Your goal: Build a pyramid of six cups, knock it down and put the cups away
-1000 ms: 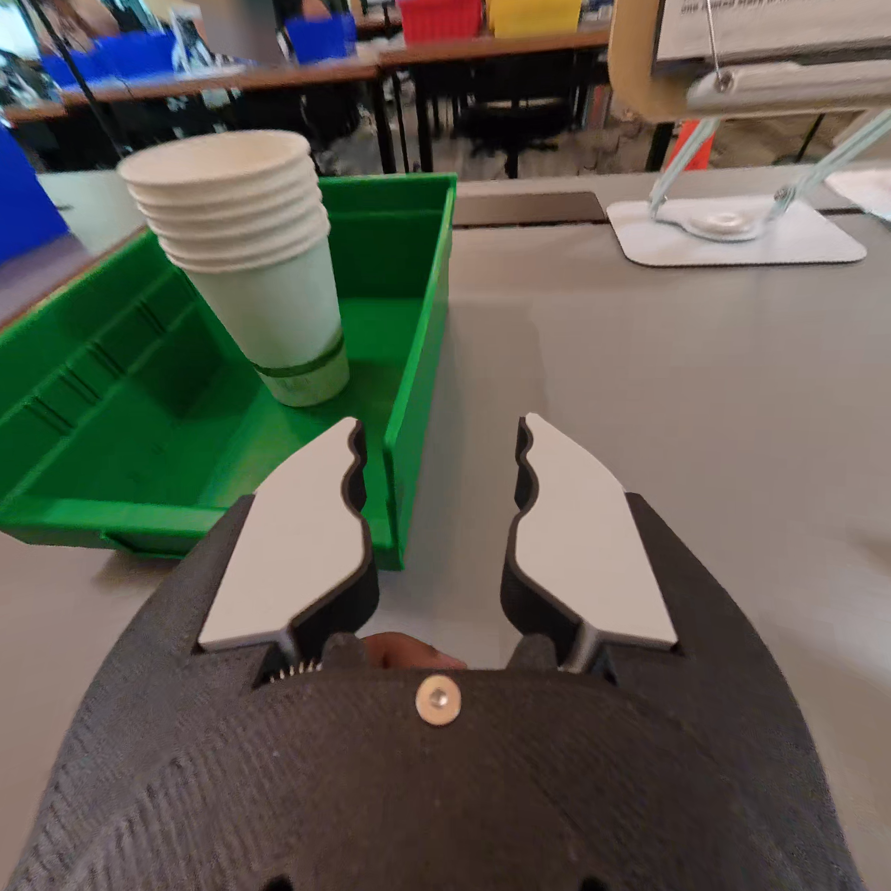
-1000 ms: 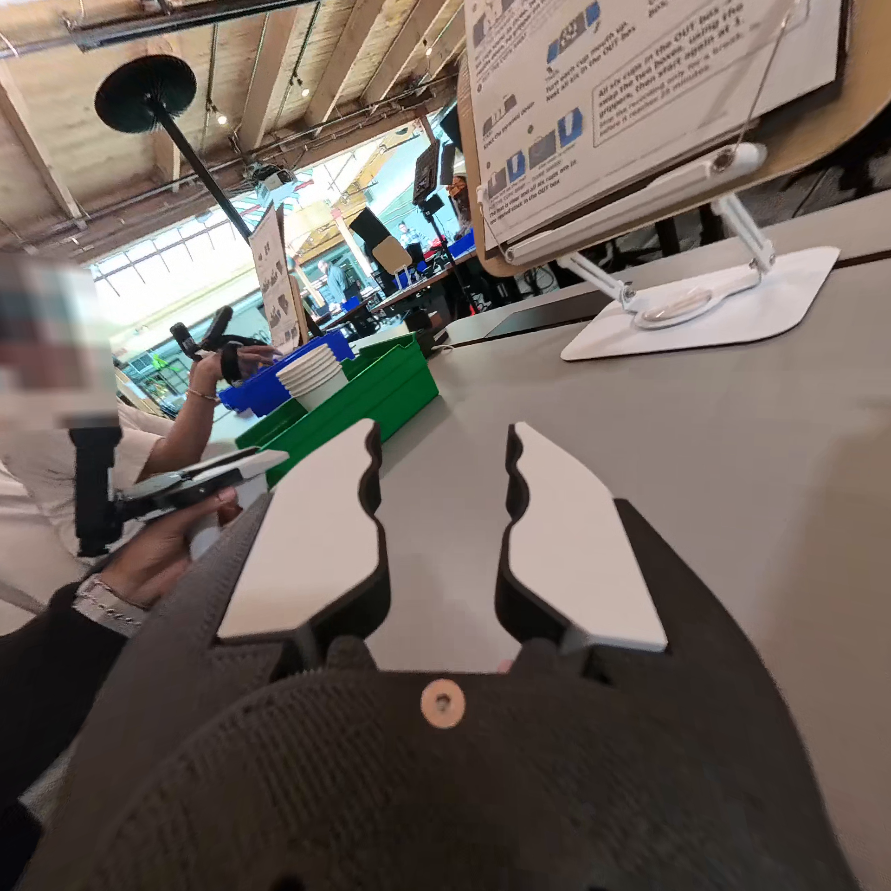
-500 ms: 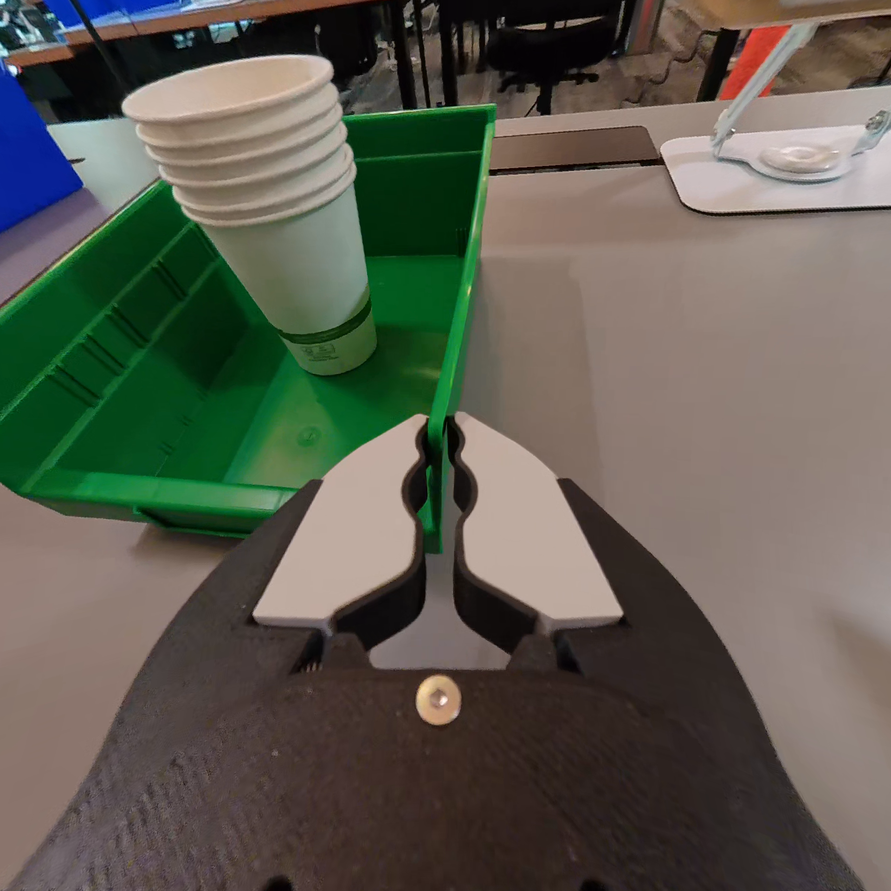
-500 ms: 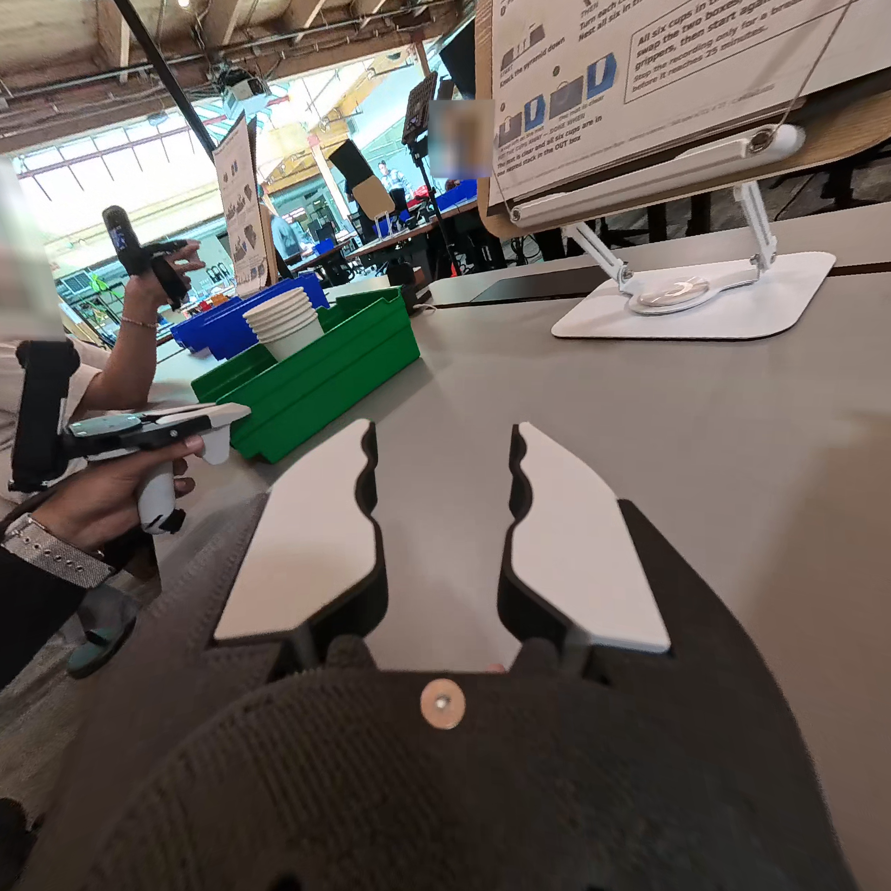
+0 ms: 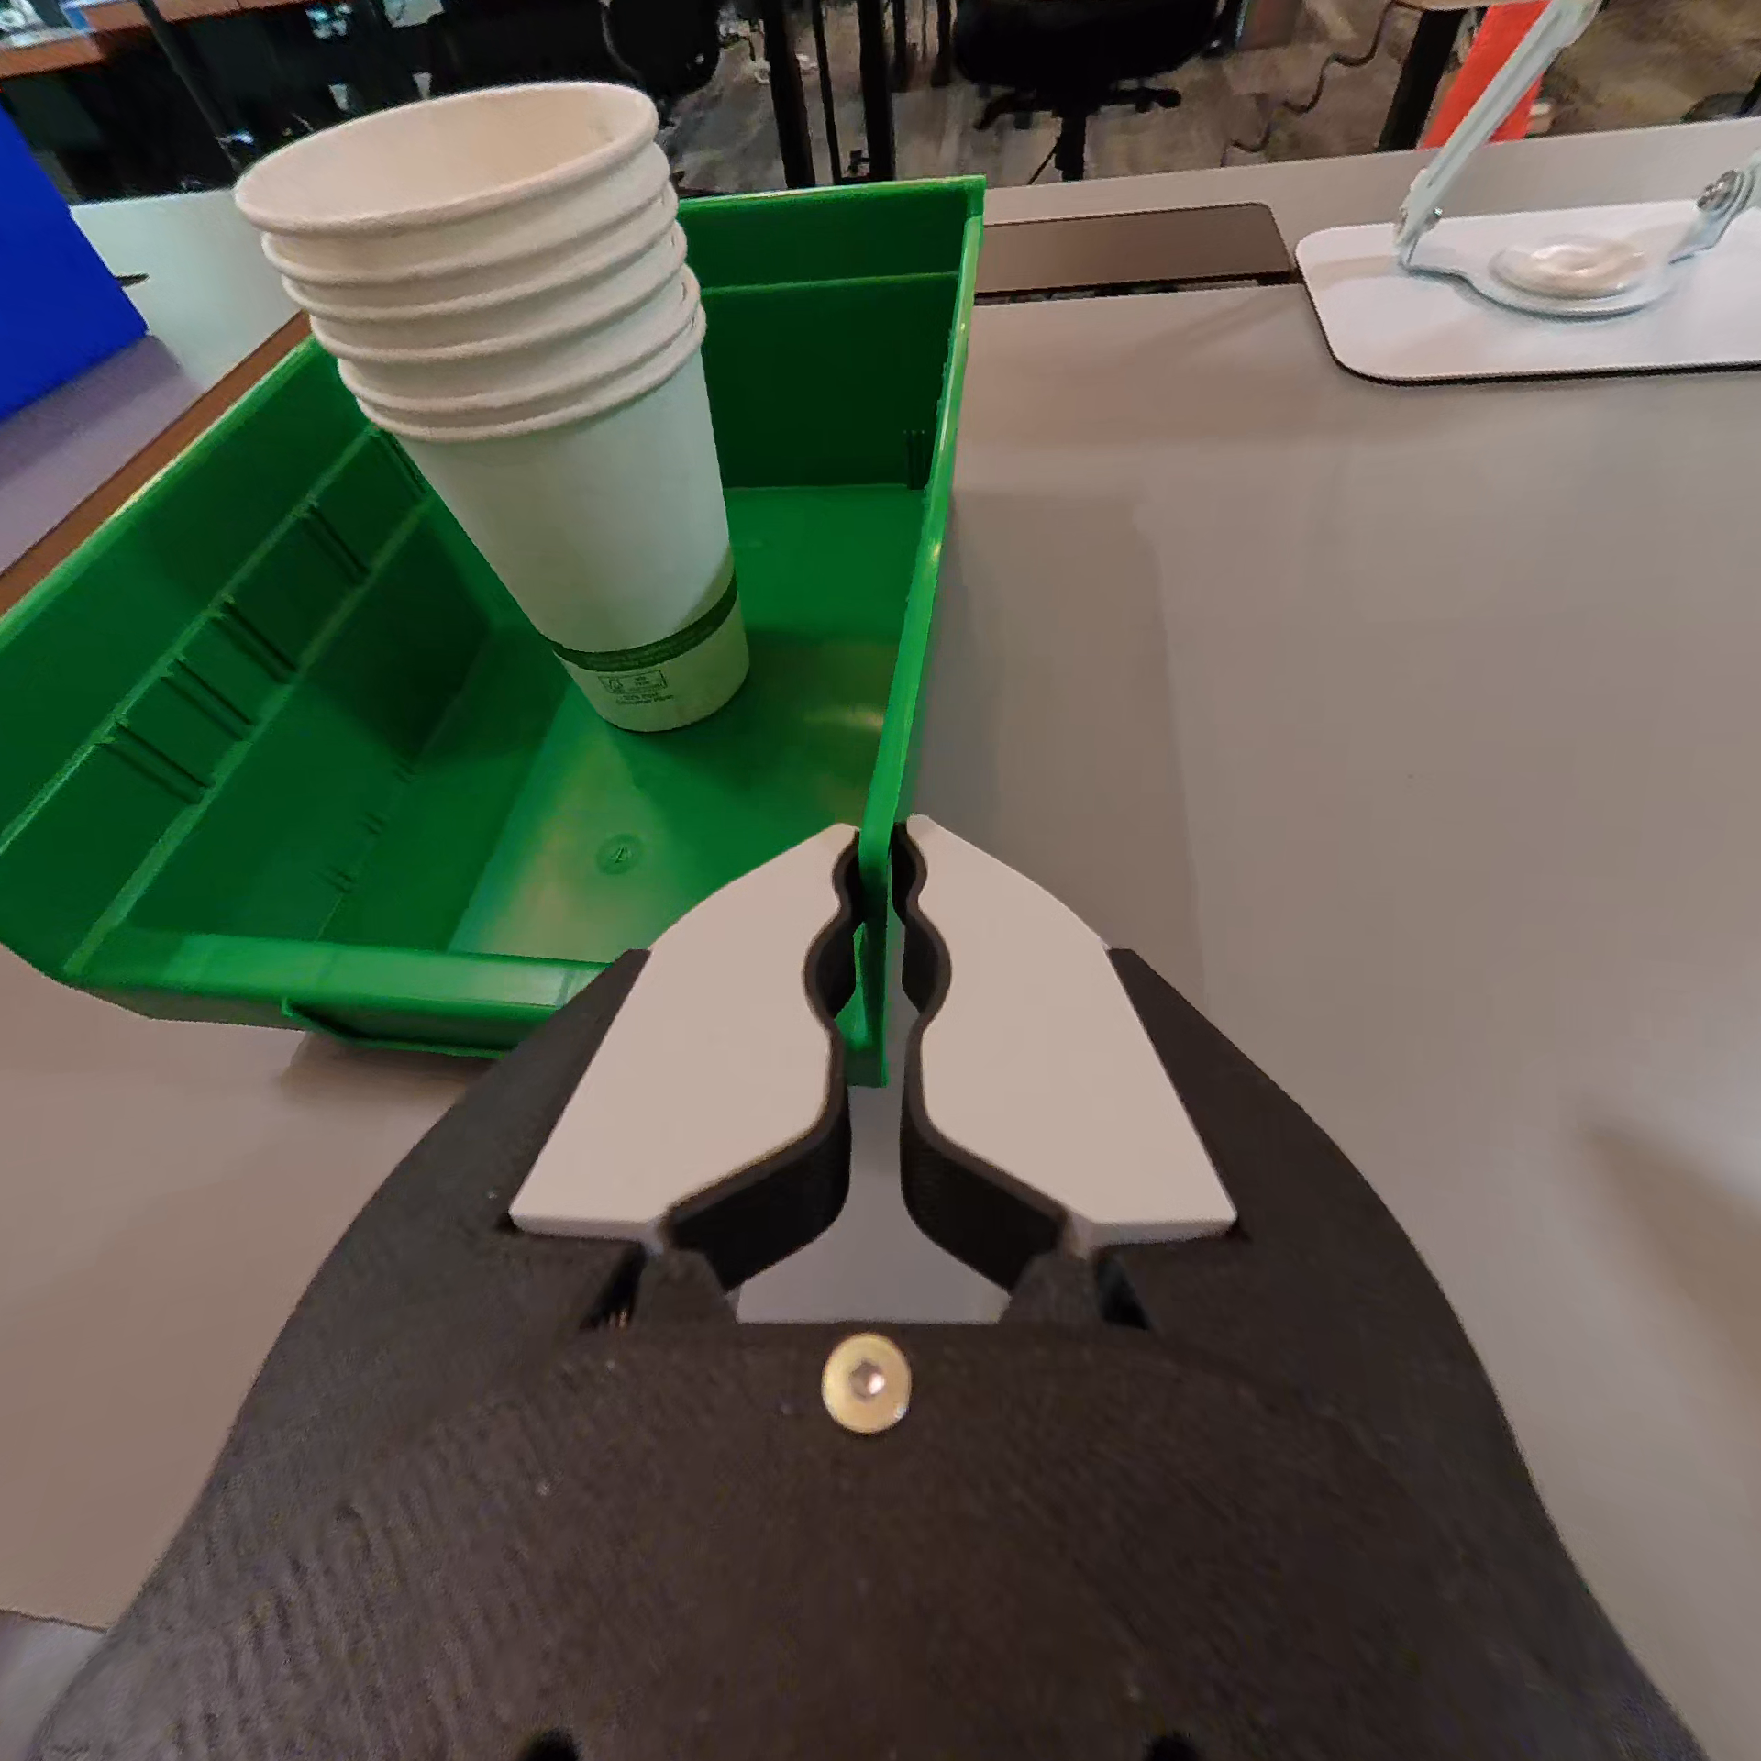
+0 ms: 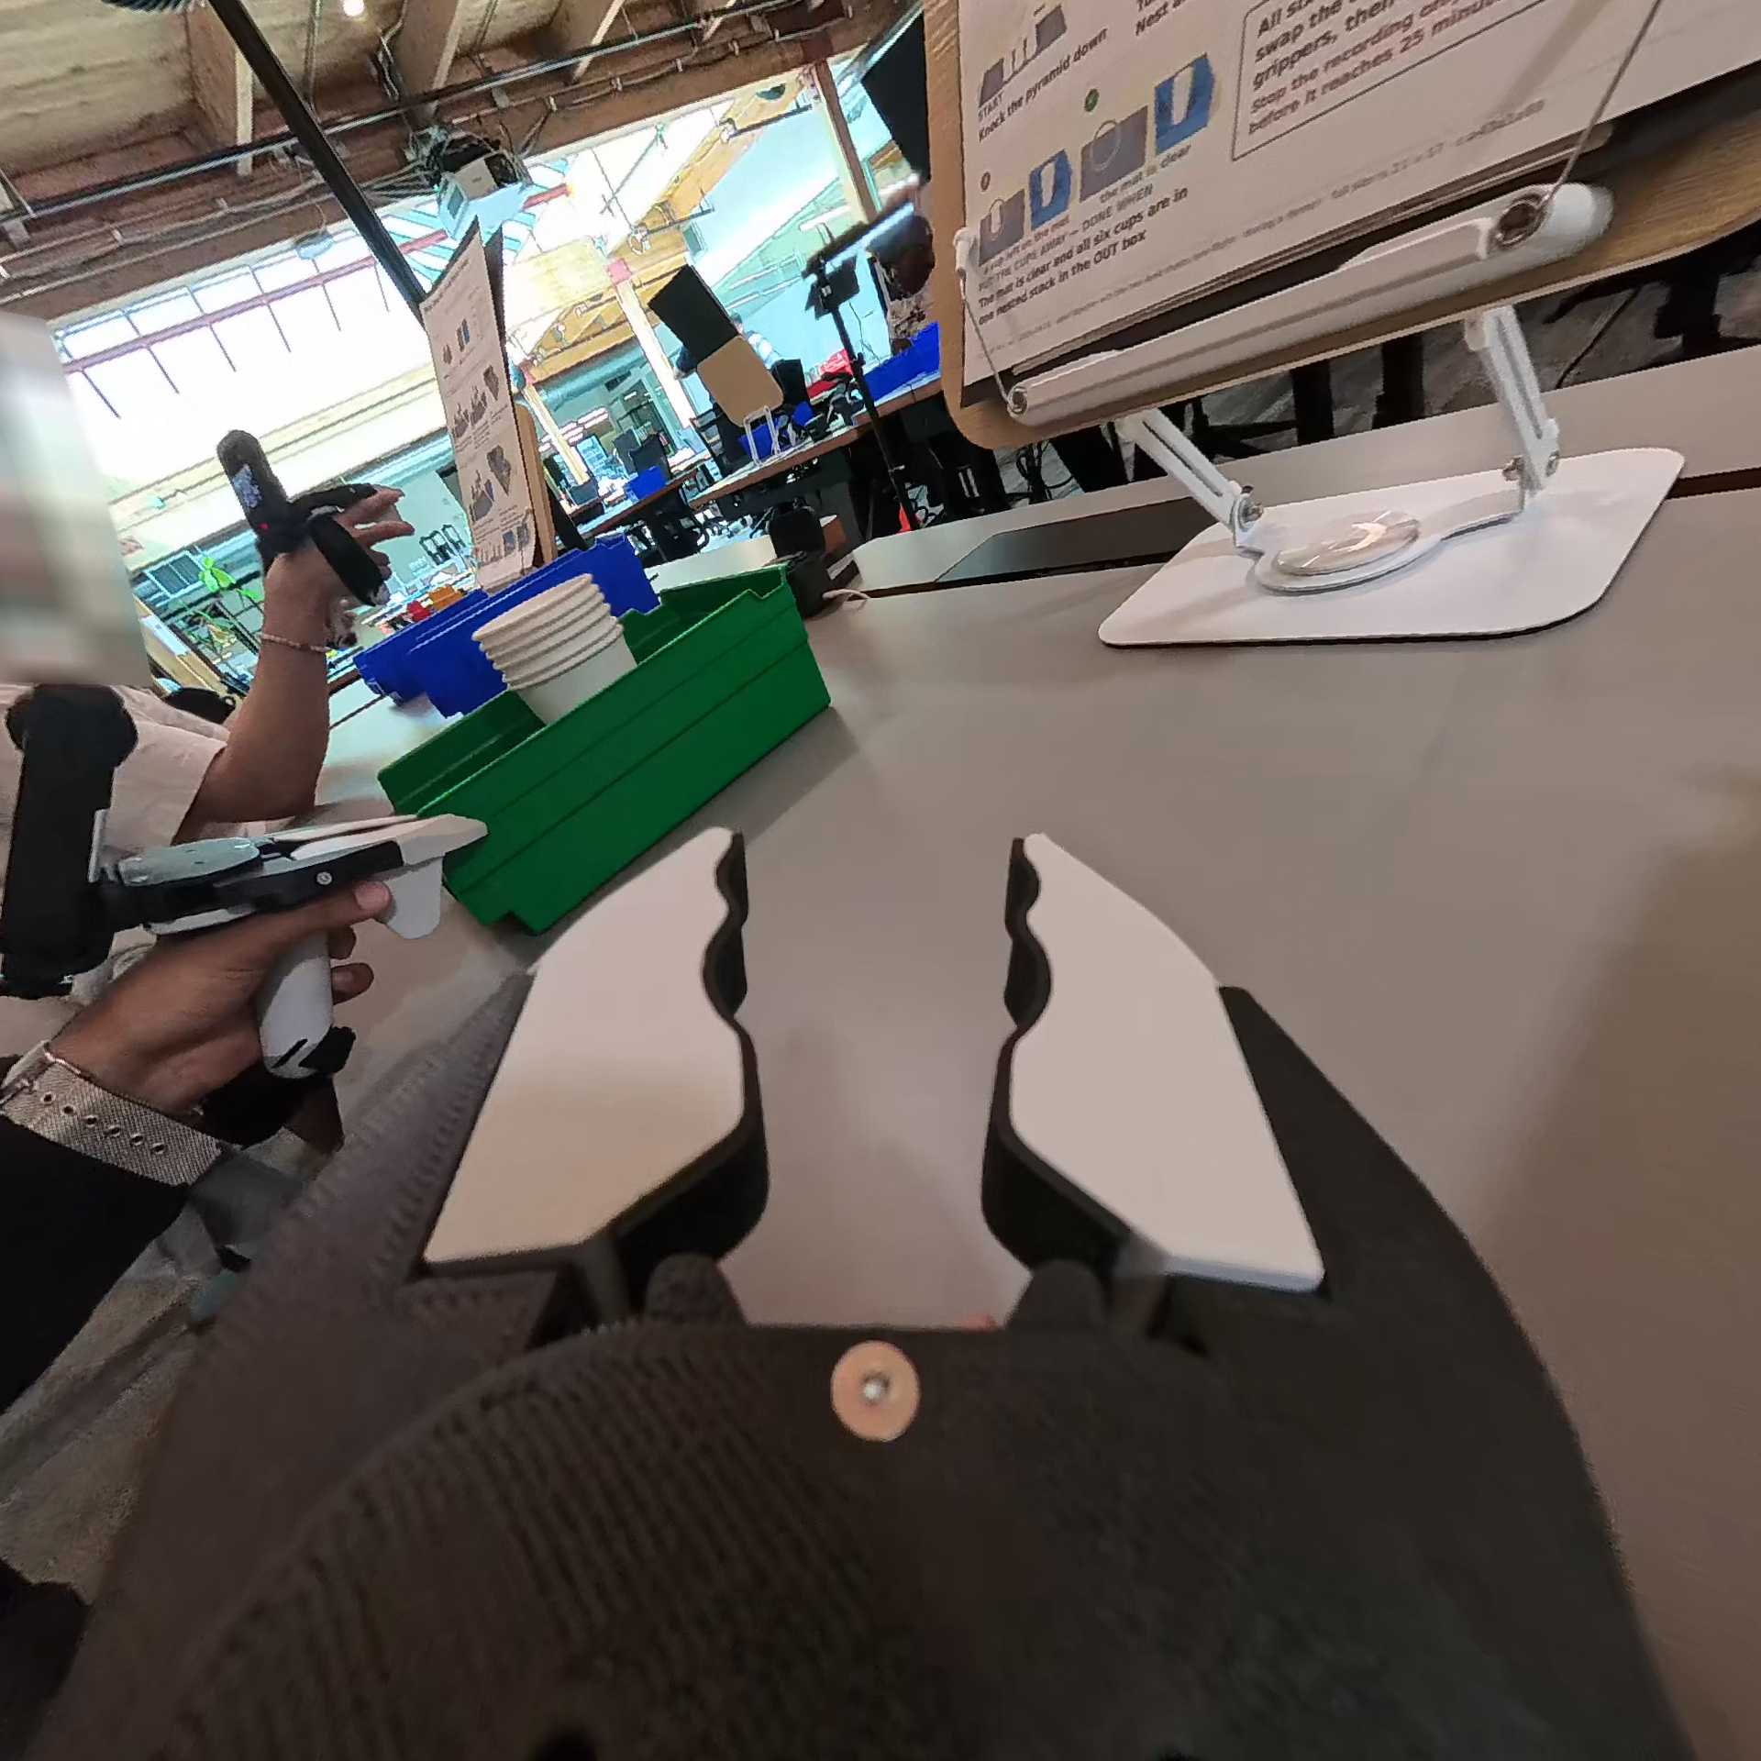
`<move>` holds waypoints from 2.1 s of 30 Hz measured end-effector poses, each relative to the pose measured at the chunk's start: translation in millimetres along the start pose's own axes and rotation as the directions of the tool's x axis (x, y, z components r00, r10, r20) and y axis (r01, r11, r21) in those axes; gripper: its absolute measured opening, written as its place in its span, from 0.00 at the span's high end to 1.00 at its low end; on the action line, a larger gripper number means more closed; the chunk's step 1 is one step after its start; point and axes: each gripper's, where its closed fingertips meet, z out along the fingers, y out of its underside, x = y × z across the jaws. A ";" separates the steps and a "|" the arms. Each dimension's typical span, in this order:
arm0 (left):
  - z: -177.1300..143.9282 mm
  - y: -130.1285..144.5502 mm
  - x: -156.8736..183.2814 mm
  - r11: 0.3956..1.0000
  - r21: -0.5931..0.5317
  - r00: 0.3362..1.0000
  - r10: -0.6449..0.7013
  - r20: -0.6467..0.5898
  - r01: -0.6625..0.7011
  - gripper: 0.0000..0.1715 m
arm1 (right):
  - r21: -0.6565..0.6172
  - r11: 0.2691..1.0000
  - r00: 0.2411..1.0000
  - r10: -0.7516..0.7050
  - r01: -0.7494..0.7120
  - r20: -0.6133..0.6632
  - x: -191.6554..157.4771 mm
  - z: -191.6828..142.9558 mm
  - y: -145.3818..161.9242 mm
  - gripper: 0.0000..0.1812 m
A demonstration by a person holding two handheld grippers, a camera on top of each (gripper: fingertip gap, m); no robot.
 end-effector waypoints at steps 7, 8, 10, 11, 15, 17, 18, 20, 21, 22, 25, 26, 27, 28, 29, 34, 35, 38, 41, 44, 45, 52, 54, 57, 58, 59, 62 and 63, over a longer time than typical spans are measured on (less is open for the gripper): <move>-4.8 4.0 -2.2 1.000 0.002 1.000 -0.017 -0.023 0.017 0.97 | -0.030 0.999 0.999 0.027 -0.026 0.045 -7.7 11.3 6.9 0.71; -5.7 4.4 -1.9 1.000 0.003 1.000 -0.010 -0.024 0.010 0.97 | -0.034 0.999 0.998 0.036 -0.034 0.052 -8.8 12.9 7.6 0.71; -7.7 4.9 1.1 1.000 0.012 0.999 -0.001 -0.049 0.002 0.97 | -0.042 0.998 0.997 0.043 -0.040 0.064 -10.8 15.9 8.9 0.71; -8.6 5.2 2.1 1.000 0.012 0.998 -0.010 -0.059 0.010 0.98 | -0.048 0.998 0.997 0.044 -0.040 0.071 -12.3 17.4 9.9 0.71; -12.8 4.4 4.4 0.999 0.030 0.995 -0.036 -0.093 0.039 0.98 | -0.081 0.996 0.994 0.045 -0.037 0.102 -19.9 24.7 16.2 0.71; -17.3 0.2 7.4 0.997 0.064 0.993 -0.028 -0.114 0.035 0.94 | -0.092 0.995 0.992 0.044 -0.033 0.114 -23.3 27.8 18.4 0.71; -19.6 -2.0 11.1 0.996 0.081 0.990 -0.024 -0.137 0.035 0.89 | -0.097 0.995 0.992 0.045 -0.033 0.121 -24.7 29.3 19.5 0.71; -24.9 -7.1 18.1 0.993 0.115 0.983 -0.017 -0.182 0.039 0.81 | -0.112 0.993 0.989 0.059 -0.043 0.137 -27.9 32.1 22.2 0.71; -27.1 -8.7 19.4 0.991 0.129 0.981 -0.012 -0.192 0.038 0.80 | -0.124 0.991 0.986 0.072 -0.054 0.149 -29.8 33.7 24.2 0.70; -29.6 -11.0 19.8 0.989 0.147 0.980 -0.007 -0.198 0.037 0.79 | -0.137 0.988 0.983 0.088 -0.067 0.160 -31.5 35.1 26.4 0.70; -40.4 -23.8 16.8 0.972 0.228 0.980 -0.006 -0.200 0.053 0.76 | -0.162 0.981 0.973 0.132 -0.102 0.187 -35.9 37.7 30.0 0.69; -45.3 -30.3 14.1 0.962 0.264 0.979 -0.017 -0.203 0.072 0.75 | -0.168 0.980 0.973 0.136 -0.104 0.187 -36.0 38.0 30.8 0.69; -52.0 -40.1 8.2 0.942 0.314 0.977 -0.055 -0.206 0.119 0.73 | -0.175 0.980 0.975 0.129 -0.097 0.183 -35.5 38.0 31.6 0.69; -62.3 -54.1 -1.6 0.900 0.387 0.968 -0.121 -0.220 0.200 0.74 | -0.180 0.980 0.978 0.113 -0.080 0.177 -34.9 38.0 32.5 0.69; -74.6 -67.4 -13.6 0.839 0.460 0.948 -0.192 -0.252 0.292 0.76 | -0.184 0.981 0.982 0.088 -0.056 0.170 -34.2 37.9 33.3 0.69; -84.2 -64.5 -70.1 0.749 0.520 0.912 -0.336 -0.234 0.410 0.79 | -0.188 0.981 0.990 -0.027 0.053 0.139 -33.0 39.9 37.1 0.70; -79.7 -61.6 -72.8 0.760 0.498 0.909 -0.341 -0.240 0.417 0.79 | -0.195 0.979 0.989 -0.037 0.064 0.141 -34.3 40.0 39.2 0.69; -66.9 -56.5 -73.7 0.802 0.460 0.924 -0.315 -0.216 0.381 0.79 | -0.216 0.972 0.988 -0.061 0.092 0.144 -36.7 38.7 44.7 0.69; -55.8 -51.5 -74.0 0.844 0.424 0.945 -0.290 -0.153 0.328 0.76 | -0.219 0.968 0.986 -0.097 0.125 0.133 -35.8 35.3 45.9 0.69; -48.8 -52.6 -70.3 0.832 0.381 0.914 -0.347 -0.208 0.403 0.78 | -0.220 0.964 0.985 -0.125 0.149 0.120 -33.6 31.4 46.0 0.69; -47.2 -54.8 -70.7 0.820 0.380 0.903 -0.366 -0.226 0.428 0.78 | -0.219 0.964 0.985 -0.126 0.148 0.114 -32.4 30.0 46.5 0.70; -24.4 -71.6 -78.4 0.796 0.423 0.901 -0.374 -0.218 0.433 0.79 | -0.247 0.958 0.988 -0.134 0.148 0.072 -27.2 12.6 56.1 0.69; -14.7 -77.3 -83.2 0.803 0.444 0.917 -0.360 -0.173 0.399 0.79 | -0.248 0.953 0.985 -0.165 0.172 0.046 -24.1 5.6 56.3 0.69; -2.7 -87.1 -90.3 0.836 0.457 0.951 -0.295 -0.092 0.303 0.78 | -0.254 0.945 0.977 -0.212 0.206 0.006 -17.0 -4.0 57.1 0.70; 1.6 -90.3 -92.9 0.851 0.447 0.959 -0.273 -0.072 0.276 0.77 | -0.257 0.942 0.974 -0.224 0.215 -0.008 -14.0 -6.9 57.4 0.70; 5.8 -94.4 -95.8 0.863 0.430 0.962 -0.265 -0.059 0.264 0.74 | -0.257 0.941 0.972 -0.235 0.222 -0.022 -11.1 -9.4 57.1 0.70; 2.7 -130.0 -98.0 0.848 0.462 0.965 -0.241 -0.102 0.260 0.73 | -0.219 0.945 0.963 -0.262 0.243 -0.063 -5.1 -14.8 49.4 0.73; -0.2 -145.4 -95.5 0.847 0.479 0.973 -0.205 -0.108 0.232 0.75 | -0.200 0.946 0.959 -0.273 0.253 -0.076 -3.9 -15.7 45.4 0.74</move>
